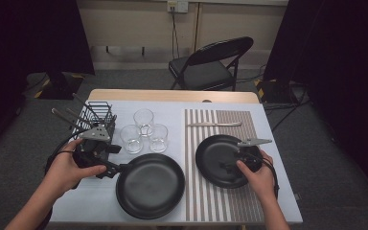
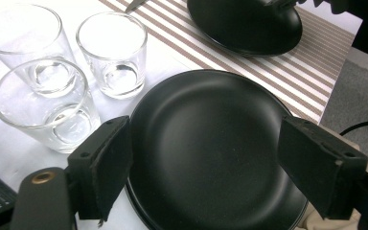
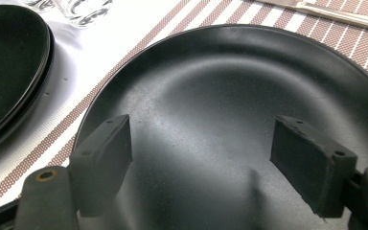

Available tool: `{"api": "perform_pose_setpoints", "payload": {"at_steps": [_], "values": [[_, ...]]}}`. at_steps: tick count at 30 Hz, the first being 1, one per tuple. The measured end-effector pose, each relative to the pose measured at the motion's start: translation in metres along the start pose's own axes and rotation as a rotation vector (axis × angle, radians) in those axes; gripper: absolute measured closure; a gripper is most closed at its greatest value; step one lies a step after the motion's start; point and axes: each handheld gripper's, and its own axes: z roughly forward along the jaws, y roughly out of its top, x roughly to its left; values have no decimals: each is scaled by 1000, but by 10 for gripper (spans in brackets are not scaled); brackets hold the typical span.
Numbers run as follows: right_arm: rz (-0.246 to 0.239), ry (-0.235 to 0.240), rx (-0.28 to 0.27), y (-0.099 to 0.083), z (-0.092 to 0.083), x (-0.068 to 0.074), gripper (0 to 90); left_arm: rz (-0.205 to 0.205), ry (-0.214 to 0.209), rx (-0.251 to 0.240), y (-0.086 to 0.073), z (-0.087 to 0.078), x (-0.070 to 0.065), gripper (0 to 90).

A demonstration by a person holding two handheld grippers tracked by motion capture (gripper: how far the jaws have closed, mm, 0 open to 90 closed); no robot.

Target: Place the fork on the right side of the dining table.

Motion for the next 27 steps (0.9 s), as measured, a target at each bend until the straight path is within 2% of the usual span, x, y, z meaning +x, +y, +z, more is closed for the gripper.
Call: {"api": "perform_pose_setpoints", "payload": {"at_steps": [4,7,9,14,16,27], "values": [[-19,-6,2,0,-1,1,214,12,7,4,3,-4,0,209],[-13,-1,3,0,-1,2,214,8,10,8,4,-7,0,217],[0,18,-6,-1,-1,2,214,4,16,4,6,-11,0,227],[-3,14,-11,-1,-3,1,214,8,19,13,7,-16,0,240],[3,16,-14,-1,-4,1,214,25,21,19,8,-19,1,251],[0,16,-18,-2,-3,1,214,11,51,19,8,-31,8,270]]}}
